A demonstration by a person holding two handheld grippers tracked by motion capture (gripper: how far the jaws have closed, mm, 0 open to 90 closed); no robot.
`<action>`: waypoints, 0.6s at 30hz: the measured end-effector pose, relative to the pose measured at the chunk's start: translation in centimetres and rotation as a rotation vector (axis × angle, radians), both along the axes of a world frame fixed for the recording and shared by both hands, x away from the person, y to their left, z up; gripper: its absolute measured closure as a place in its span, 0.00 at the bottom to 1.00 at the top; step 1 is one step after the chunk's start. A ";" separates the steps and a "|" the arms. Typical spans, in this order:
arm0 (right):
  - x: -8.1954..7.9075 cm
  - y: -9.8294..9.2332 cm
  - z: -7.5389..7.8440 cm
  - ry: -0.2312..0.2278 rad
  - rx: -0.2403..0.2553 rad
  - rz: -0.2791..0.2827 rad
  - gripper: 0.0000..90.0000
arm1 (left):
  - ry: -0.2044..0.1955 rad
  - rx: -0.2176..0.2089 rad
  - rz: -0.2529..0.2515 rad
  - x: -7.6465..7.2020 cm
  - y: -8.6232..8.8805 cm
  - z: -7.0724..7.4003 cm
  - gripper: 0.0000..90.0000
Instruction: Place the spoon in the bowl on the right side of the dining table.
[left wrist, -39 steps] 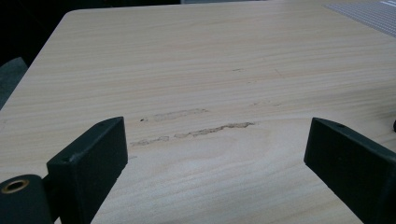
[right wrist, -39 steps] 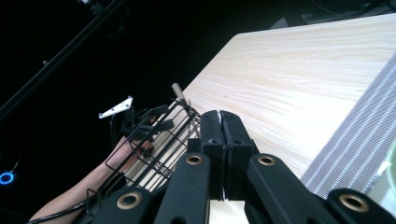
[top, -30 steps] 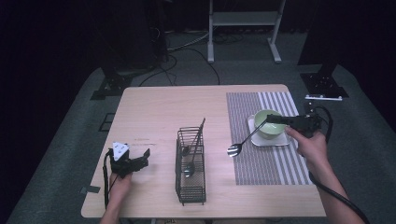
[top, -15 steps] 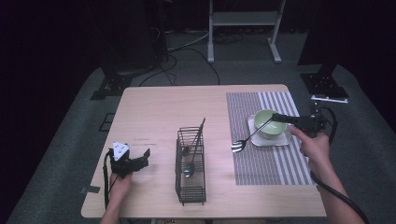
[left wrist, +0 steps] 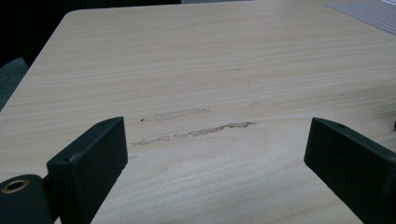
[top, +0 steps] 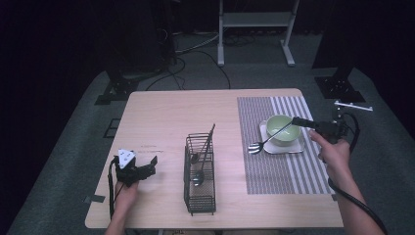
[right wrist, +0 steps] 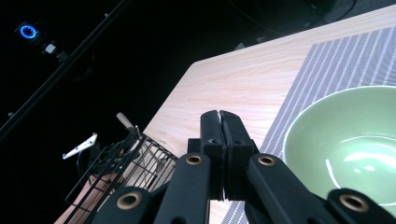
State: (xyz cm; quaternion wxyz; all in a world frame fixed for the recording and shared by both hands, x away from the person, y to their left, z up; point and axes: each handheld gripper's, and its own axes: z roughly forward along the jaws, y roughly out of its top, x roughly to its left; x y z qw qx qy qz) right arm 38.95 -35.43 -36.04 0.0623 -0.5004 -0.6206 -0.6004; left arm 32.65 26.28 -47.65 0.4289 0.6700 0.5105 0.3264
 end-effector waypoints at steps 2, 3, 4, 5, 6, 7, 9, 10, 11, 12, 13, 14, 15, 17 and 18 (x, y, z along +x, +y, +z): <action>0.1 -0.3 0.0 0.002 0.005 -0.011 0.99 | 0.000 0.001 0.000 0.0 0.0 0.0 0.06; 0.1 -0.4 0.0 0.003 0.007 -0.014 0.99 | 0.000 0.001 0.000 0.0 0.0 0.0 0.06; 0.1 -0.5 0.0 0.003 0.005 -0.019 0.99 | 0.000 0.001 0.000 0.0 0.0 0.0 0.06; 0.0 -0.7 0.0 0.003 0.006 -0.029 0.99 | 0.000 0.003 0.000 0.0 0.0 0.0 0.06; 0.0 -0.7 0.0 0.003 0.006 -0.029 0.99 | 0.000 0.003 0.000 0.0 0.0 0.0 0.06; 0.0 -0.8 0.0 0.001 0.005 -0.032 0.99 | 0.000 0.004 0.000 0.0 0.0 0.0 0.06; 0.1 -1.1 0.0 0.003 0.013 -0.047 0.99 | -0.001 0.004 0.000 0.0 -0.1 0.0 0.06; 0.1 -1.3 0.0 0.002 0.014 -0.050 0.99 | -0.001 0.004 0.001 0.0 -0.1 0.0 0.06; 0.1 -1.3 0.0 0.002 0.014 -0.050 0.99 | 0.000 0.004 0.000 0.0 0.0 0.0 0.06; 0.1 -1.4 0.0 0.002 0.014 -0.056 0.99 | 0.000 0.003 0.000 0.0 0.0 0.0 0.06; 0.1 -1.5 0.0 0.002 0.014 -0.061 0.99 | 0.000 0.003 0.001 0.0 0.0 0.0 0.06; 0.1 -1.6 0.0 0.000 0.011 -0.065 0.99 | 0.000 0.003 0.000 0.0 0.0 0.0 0.06; 0.1 -1.7 0.0 0.002 0.009 -0.073 0.99 | 0.000 0.003 0.000 0.0 0.0 0.0 0.06; 0.1 -1.8 0.0 0.000 0.007 -0.076 0.99 | -0.001 0.004 0.001 0.0 -0.1 0.0 0.06; 0.0 -1.9 0.0 0.002 0.008 -0.080 0.99 | -0.001 0.005 0.000 0.0 -0.1 0.0 0.06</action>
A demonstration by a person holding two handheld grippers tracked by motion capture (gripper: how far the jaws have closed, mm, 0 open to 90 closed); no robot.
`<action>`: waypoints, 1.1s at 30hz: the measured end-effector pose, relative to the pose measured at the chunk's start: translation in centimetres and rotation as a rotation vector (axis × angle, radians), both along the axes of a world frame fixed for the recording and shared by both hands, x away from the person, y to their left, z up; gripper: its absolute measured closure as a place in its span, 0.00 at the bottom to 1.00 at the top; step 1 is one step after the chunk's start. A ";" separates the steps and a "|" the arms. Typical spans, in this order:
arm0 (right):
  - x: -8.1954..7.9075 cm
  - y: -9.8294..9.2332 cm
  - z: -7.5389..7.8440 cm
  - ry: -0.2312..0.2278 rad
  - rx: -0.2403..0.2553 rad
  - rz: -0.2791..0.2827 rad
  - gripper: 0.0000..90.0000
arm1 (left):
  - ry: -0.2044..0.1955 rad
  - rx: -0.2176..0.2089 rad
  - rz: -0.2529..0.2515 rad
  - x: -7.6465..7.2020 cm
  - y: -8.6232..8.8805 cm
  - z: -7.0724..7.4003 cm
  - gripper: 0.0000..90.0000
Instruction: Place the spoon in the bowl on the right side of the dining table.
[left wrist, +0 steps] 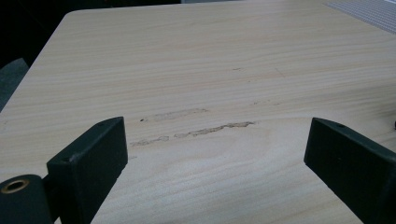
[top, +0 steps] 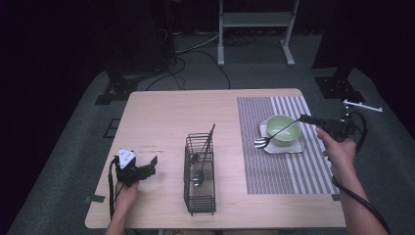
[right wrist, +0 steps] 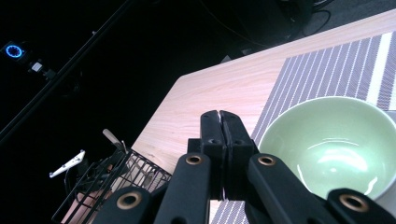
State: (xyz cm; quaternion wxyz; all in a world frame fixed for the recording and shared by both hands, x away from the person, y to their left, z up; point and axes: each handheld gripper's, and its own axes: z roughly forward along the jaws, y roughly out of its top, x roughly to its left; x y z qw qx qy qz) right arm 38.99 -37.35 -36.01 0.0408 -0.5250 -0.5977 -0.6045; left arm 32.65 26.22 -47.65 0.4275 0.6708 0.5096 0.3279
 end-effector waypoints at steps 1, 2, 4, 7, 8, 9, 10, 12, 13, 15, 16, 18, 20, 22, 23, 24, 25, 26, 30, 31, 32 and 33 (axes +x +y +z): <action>0.0 -0.1 0.0 0.002 -0.001 -0.002 0.99 | 0.000 0.001 0.000 0.0 0.0 0.0 0.06; 0.0 -0.1 -0.1 0.002 -0.005 -0.005 0.99 | 0.000 0.000 -0.001 0.0 0.0 0.0 0.06; 0.0 -0.3 -0.1 0.008 -0.006 -0.010 0.99 | 0.000 -0.002 -0.001 0.0 0.0 0.0 0.06; 0.0 -0.5 -0.2 0.008 -0.003 -0.021 0.99 | 0.001 -0.004 -0.001 0.0 0.0 0.0 0.06; 0.0 -0.6 -0.2 0.008 0.001 -0.024 0.99 | 0.001 -0.003 -0.001 0.0 0.0 0.0 0.06; 0.1 -0.8 -0.2 0.007 0.004 -0.030 0.99 | 0.001 -0.003 -0.001 0.0 0.0 0.0 0.06; 0.1 -0.8 -0.2 0.007 0.004 -0.030 0.99 | 0.001 -0.003 -0.001 0.0 0.0 0.0 0.06; 0.1 -1.0 -0.3 0.007 0.004 -0.038 0.99 | 0.001 -0.002 0.000 0.0 0.0 0.0 0.06; 0.1 -1.0 -0.3 0.009 0.006 -0.042 0.99 | 0.001 -0.001 0.000 0.0 0.0 0.0 0.06; 0.1 -1.2 -0.3 0.007 0.008 -0.047 0.99 | 0.001 0.000 0.001 0.0 0.0 0.0 0.06; 0.1 -1.2 -0.3 0.005 0.009 -0.050 0.99 | 0.001 0.000 0.001 0.0 0.0 0.0 0.06; 0.0 -1.3 -0.3 0.004 0.002 -0.056 0.99 | 0.001 0.000 0.001 0.0 0.0 0.0 0.06; 0.0 -1.5 -0.2 0.005 -0.002 -0.060 0.99 | 0.002 0.000 0.002 0.0 0.0 0.0 0.06; 0.0 -1.6 -0.3 0.004 -0.004 -0.065 0.99 | 0.002 0.001 0.003 0.0 0.0 0.0 0.06; 0.0 -1.7 -0.3 0.004 -0.003 -0.068 0.99 | 0.000 0.001 0.004 0.0 0.0 0.0 0.06; 0.0 -1.7 -0.3 0.004 -0.003 -0.068 0.99 | 0.000 0.001 0.004 0.0 0.0 0.0 0.06; -0.1 -1.7 -0.3 0.004 -0.002 -0.070 0.99 | -0.001 0.002 0.004 0.0 0.0 0.0 0.06; -0.1 -1.8 -0.3 0.003 0.001 -0.071 0.99 | 0.000 0.004 0.004 0.0 0.0 0.0 0.06; -0.2 -2.0 -0.3 0.002 -0.003 -0.075 0.99 | 0.003 0.011 0.002 0.0 -0.1 0.0 0.06; -0.2 -2.1 -0.4 0.002 -0.002 -0.078 0.99 | 0.003 0.012 0.002 0.0 -0.1 0.0 0.06; -0.2 -2.2 -0.4 0.004 -0.001 -0.081 0.99 | 0.003 0.013 0.002 0.0 -0.1 0.0 0.06; -0.2 -2.4 -0.4 0.005 -0.002 -0.086 0.99 | 0.004 0.013 0.002 0.0 -0.1 0.0 0.06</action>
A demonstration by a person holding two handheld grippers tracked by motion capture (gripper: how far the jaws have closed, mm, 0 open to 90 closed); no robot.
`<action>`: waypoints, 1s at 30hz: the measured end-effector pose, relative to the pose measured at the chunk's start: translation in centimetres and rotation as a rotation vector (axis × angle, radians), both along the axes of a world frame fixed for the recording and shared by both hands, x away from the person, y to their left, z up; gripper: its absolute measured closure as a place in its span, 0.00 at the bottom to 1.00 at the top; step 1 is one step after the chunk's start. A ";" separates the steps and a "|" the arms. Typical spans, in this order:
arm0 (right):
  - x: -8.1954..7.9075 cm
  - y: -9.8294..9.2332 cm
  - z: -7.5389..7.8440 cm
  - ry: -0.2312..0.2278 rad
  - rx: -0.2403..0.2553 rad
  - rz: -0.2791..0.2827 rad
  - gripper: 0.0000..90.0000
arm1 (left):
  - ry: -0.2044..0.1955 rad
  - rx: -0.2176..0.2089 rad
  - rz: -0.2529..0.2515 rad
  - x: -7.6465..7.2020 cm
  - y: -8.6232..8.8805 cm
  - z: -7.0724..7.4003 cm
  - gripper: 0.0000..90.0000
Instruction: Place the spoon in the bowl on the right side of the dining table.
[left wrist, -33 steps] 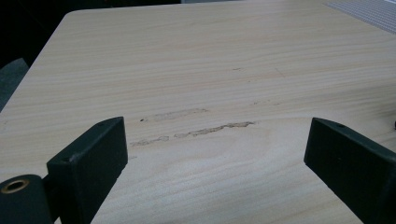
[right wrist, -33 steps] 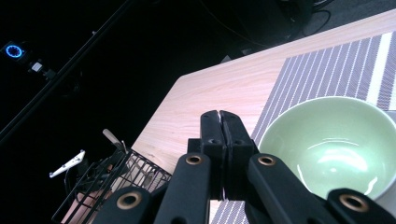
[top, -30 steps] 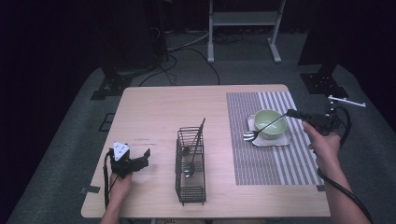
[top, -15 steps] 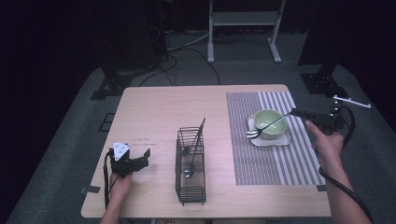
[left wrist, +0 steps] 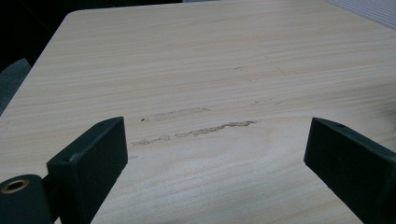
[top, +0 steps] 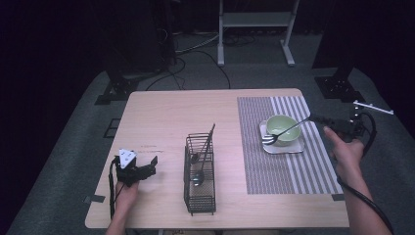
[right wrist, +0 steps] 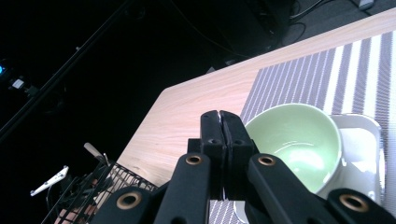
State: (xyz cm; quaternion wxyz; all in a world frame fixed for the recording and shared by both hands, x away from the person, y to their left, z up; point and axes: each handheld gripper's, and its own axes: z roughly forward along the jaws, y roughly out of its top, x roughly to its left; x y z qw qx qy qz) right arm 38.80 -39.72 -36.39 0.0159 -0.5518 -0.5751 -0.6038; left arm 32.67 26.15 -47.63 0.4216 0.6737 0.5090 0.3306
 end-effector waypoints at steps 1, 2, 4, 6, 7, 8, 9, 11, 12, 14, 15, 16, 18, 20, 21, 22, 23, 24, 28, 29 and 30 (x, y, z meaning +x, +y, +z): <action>0.0 -0.1 0.0 -0.004 -0.003 -0.006 0.99 | 0.000 -0.001 0.001 0.0 0.0 0.0 0.06; -0.1 -0.4 0.0 -0.005 -0.002 -0.021 0.99 | 0.000 -0.001 0.001 0.0 0.0 0.0 0.06; -0.2 -0.6 0.0 -0.005 0.003 -0.026 0.99 | -0.001 -0.001 0.001 0.0 0.0 0.0 0.06; -0.3 -0.8 0.1 -0.006 -0.002 -0.033 0.99 | -0.001 0.000 0.001 0.0 0.0 0.0 0.06; -0.3 -0.9 0.1 -0.006 0.002 -0.036 0.99 | -0.001 0.000 0.001 0.0 0.0 0.0 0.06; -0.3 -0.9 0.1 -0.006 0.002 -0.036 0.99 | -0.001 0.001 0.000 0.0 0.0 0.0 0.06; -0.3 -1.0 0.1 -0.010 0.001 -0.040 0.99 | -0.002 0.002 0.001 0.0 0.0 0.0 0.06; -0.3 -1.3 0.2 -0.010 0.001 -0.052 0.99 | -0.003 0.002 0.001 0.0 -0.1 0.0 0.06; -0.4 -1.4 0.2 -0.011 0.002 -0.057 0.99 | -0.002 0.002 0.002 0.0 -0.1 0.0 0.06; -0.4 -1.8 0.3 -0.015 0.003 -0.077 0.99 | -0.002 0.004 0.003 0.0 -0.1 0.0 0.06; -0.5 -1.9 0.3 -0.013 0.004 -0.081 0.99 | -0.002 0.004 0.003 0.0 -0.1 0.0 0.06; -0.5 -2.0 0.3 -0.016 0.002 -0.087 0.99 | -0.002 0.004 0.003 0.0 -0.1 0.0 0.06; -0.5 -2.2 0.3 -0.015 0.002 -0.098 0.99 | -0.002 0.004 0.004 0.0 -0.1 0.0 0.06; -0.5 -2.3 0.3 -0.017 0.001 -0.101 0.99 | -0.002 0.004 0.004 0.0 -0.1 0.0 0.06; -0.5 -2.4 0.3 -0.016 -0.001 -0.106 0.99 | -0.001 0.005 0.005 0.0 -0.1 0.0 0.06; -0.5 -2.4 0.3 -0.017 -0.001 -0.112 0.99 | -0.002 0.005 0.006 0.0 -0.1 0.0 0.06; -0.5 -2.5 0.3 -0.015 -0.002 -0.114 0.99 | -0.002 0.005 0.006 0.0 -0.1 0.0 0.06; -0.4 -2.7 0.4 -0.014 -0.008 -0.127 0.99 | -0.002 0.005 0.006 0.0 -0.1 0.0 0.06; -0.3 -3.0 0.4 -0.015 -0.013 -0.142 0.99 | -0.001 0.005 0.005 0.0 -0.1 0.0 0.06; -0.3 -3.1 0.4 -0.013 -0.016 -0.147 0.99 | -0.002 0.005 0.006 0.0 -0.1 0.0 0.06; -0.2 -3.1 0.4 -0.011 -0.016 -0.151 0.99 | -0.001 0.005 0.006 0.0 -0.1 0.0 0.06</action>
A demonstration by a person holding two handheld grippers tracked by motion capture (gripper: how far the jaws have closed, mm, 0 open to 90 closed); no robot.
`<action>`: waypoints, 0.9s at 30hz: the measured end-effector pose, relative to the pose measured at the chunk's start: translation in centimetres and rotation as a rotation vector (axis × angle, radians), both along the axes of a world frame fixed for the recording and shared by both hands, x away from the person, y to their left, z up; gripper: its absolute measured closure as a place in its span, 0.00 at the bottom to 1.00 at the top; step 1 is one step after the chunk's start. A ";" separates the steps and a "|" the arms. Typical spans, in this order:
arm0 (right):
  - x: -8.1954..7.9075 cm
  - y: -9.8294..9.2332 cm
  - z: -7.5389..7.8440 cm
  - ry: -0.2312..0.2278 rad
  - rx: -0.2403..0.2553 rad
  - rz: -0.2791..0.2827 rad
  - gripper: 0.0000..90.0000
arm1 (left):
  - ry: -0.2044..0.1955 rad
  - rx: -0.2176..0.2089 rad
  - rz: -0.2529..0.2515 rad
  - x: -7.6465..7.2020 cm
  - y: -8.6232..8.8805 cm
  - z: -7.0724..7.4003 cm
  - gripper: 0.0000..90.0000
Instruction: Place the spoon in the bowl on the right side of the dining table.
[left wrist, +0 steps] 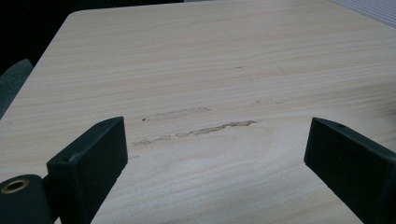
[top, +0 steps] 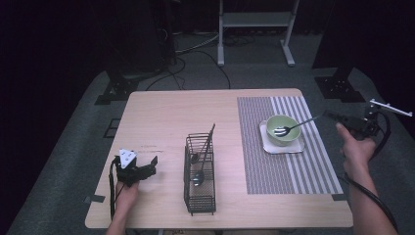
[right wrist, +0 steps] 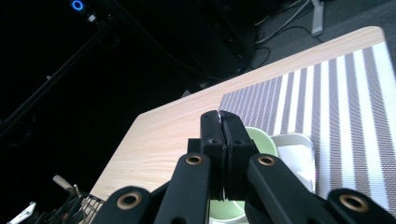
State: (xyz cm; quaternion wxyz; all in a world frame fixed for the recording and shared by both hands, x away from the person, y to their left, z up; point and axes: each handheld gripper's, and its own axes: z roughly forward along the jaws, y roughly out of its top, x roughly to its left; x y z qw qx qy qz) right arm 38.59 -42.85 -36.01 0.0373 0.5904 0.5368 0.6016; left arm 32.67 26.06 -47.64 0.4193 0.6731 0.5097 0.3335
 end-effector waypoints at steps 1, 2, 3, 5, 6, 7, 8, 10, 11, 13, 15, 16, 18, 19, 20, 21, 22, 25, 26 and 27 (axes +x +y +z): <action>0.1 -0.1 0.0 0.001 0.001 -0.006 0.99 | 0.000 0.000 -0.001 0.0 0.0 0.0 0.06; 0.1 -0.2 -0.1 0.003 -0.002 -0.016 0.99 | 0.000 0.000 0.000 0.0 0.0 0.0 0.06; 0.2 -0.3 -0.1 0.005 -0.005 -0.020 0.99 | 0.000 0.000 0.000 0.0 0.0 0.0 0.06; 0.2 -0.3 -0.1 0.005 -0.006 -0.024 0.99 | 0.000 0.000 0.000 0.0 0.0 0.0 0.06; 0.2 -0.4 -0.1 0.006 -0.009 -0.030 0.99 | 0.001 0.000 0.000 0.0 0.0 0.0 0.06; 0.3 -0.4 -0.1 0.006 -0.011 -0.034 0.99 | 0.002 0.001 0.000 0.0 0.0 0.0 0.06; 0.3 -0.5 -0.1 0.006 -0.012 -0.037 0.99 | 0.002 0.002 0.001 0.0 0.0 0.0 0.06; 0.5 -0.5 -0.1 0.006 -0.014 -0.048 0.99 | 0.002 0.000 0.002 0.0 0.0 0.0 0.06; 0.5 -0.5 -0.2 0.005 -0.014 -0.051 0.99 | 0.002 0.000 0.002 0.0 0.0 0.0 0.06; 0.5 -0.5 -0.4 0.003 -0.008 -0.054 0.99 | 0.002 -0.003 0.003 0.0 0.1 0.0 0.06; 0.5 -0.5 -0.5 0.005 -0.009 -0.058 0.99 | 0.003 -0.001 0.002 0.0 0.1 0.0 0.06; 0.5 -0.5 -0.6 0.008 -0.009 -0.059 0.99 | 0.002 -0.001 0.002 0.0 0.1 0.0 0.06; 0.5 -0.6 -0.9 0.014 -0.006 -0.065 0.99 | 0.001 0.001 0.002 0.0 0.0 0.0 0.06; 0.5 -0.7 -1.0 0.020 -0.006 -0.069 0.99 | 0.001 0.001 0.002 0.0 0.0 0.0 0.06; 0.6 -0.8 -1.3 0.023 -0.010 -0.076 0.99 | 0.001 0.002 0.002 0.0 0.0 0.0 0.06; 0.6 -0.8 -1.3 0.023 -0.010 -0.076 0.99 | 0.002 0.002 0.002 0.0 0.0 0.0 0.06; 0.6 -0.8 -1.4 0.025 -0.011 -0.077 0.99 | 0.002 0.002 0.002 0.0 0.0 0.0 0.06; 0.7 -0.8 -1.9 0.032 -0.007 -0.082 0.99 | 0.002 0.001 0.002 0.0 0.0 0.0 0.06; 0.7 -0.8 -2.0 0.037 -0.010 -0.084 0.99 | 0.002 0.001 0.002 0.0 0.0 0.0 0.06; 0.8 -0.8 -2.2 0.038 -0.011 -0.084 0.99 | 0.002 0.001 0.002 0.0 0.0 0.0 0.06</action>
